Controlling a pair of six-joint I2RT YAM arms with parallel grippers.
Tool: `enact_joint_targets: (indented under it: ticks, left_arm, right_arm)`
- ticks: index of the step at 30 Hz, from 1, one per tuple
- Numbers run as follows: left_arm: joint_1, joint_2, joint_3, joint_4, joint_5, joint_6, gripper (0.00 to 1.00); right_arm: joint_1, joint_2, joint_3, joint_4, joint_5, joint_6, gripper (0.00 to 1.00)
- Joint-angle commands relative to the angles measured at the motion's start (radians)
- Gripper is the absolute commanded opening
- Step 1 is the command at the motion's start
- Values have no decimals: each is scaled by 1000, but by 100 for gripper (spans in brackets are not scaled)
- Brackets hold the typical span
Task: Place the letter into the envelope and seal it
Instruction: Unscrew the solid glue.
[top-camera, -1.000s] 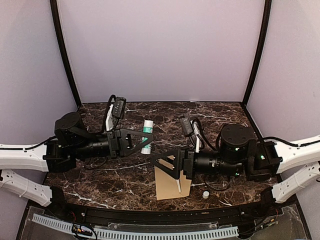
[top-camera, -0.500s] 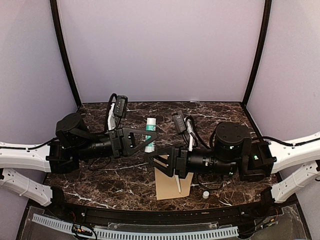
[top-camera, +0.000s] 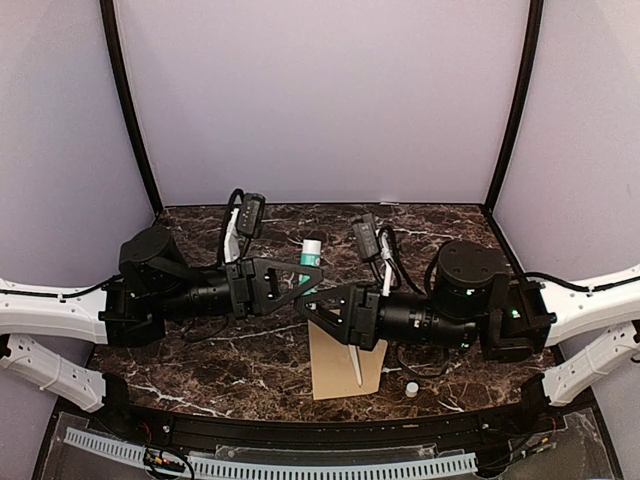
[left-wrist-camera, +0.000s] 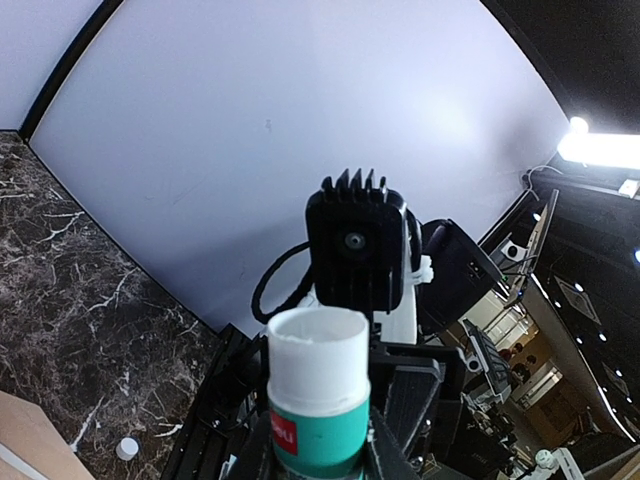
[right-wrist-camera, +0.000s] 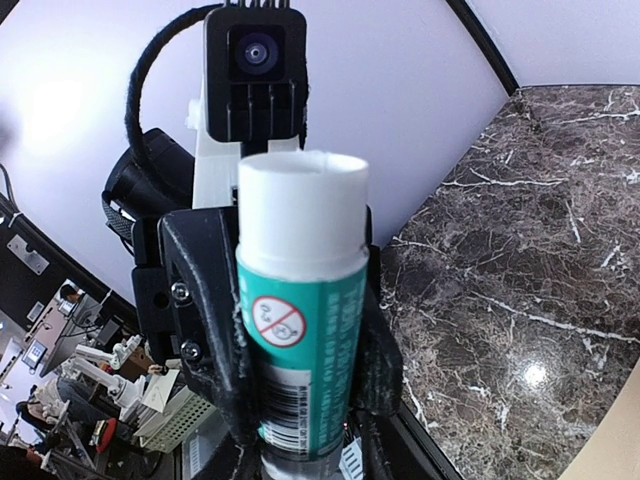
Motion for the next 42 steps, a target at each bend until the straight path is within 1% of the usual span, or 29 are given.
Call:
enact_joint_targets:
  ticks: [1, 5, 7, 8, 11, 12, 13, 14, 15, 17, 19, 26, 30, 35, 39, 42]
  left_arm:
    - [-8, -3, 33, 49, 24, 1, 1]
    - [-8, -3, 31, 50, 30, -4, 1]
    - [-8, -7, 32, 41, 31, -8, 4]
    - [-8, -10, 30, 37, 28, -9, 9]
    - [-8, -23, 23, 36, 19, -17, 20]
    - [-8, -28, 20, 33, 16, -19, 24]
    - [-8, -29, 21, 30, 15, -23, 28]
    - [-8, -30, 23, 20, 15, -25, 34]
    - [-8, -29, 25, 15, 20, -29, 37]
    - [-8, -25, 30, 1, 35, -32, 46]
    - [-8, -21, 34, -4, 51, -36, 49]
    - [-7, -20, 38, -13, 60, -43, 50]
    - [-7, -25, 36, -21, 47, -43, 51]
    - [-6, -33, 26, -25, 29, -49, 49]
    - [-6, -33, 24, -26, 28, -56, 46]
    - [-6, -30, 25, -29, 30, -58, 40]
  right_arm:
    - [-12, -30, -16, 53, 23, 11, 27]
    - [-18, -33, -24, 53, 28, 12, 21]
    - [-22, -35, -30, 52, 29, 12, 17]
    - [-22, -37, -31, 50, 29, 13, 16]
    - [-27, -44, -39, 40, 21, 13, 11]
    - [-30, -47, -41, 36, 18, 13, 11]
    - [-30, -50, -42, 32, 15, 13, 10]
    - [-32, -52, -44, 26, 6, 12, 9]
    - [-34, -56, -44, 21, 0, 9, 9]
    - [-39, -61, -45, 12, -21, 2, 8]
    - [-47, -66, -42, -1, -50, -4, 8]
    - [-69, -60, -12, -62, -165, -39, 7]
    - [-69, -59, 3, -100, -173, -52, 7]
    - [-71, -61, 4, -110, -230, -57, 7]
    - [-69, -65, 4, -119, -233, -58, 6]
    - [-70, -68, 6, -127, -233, -60, 6]
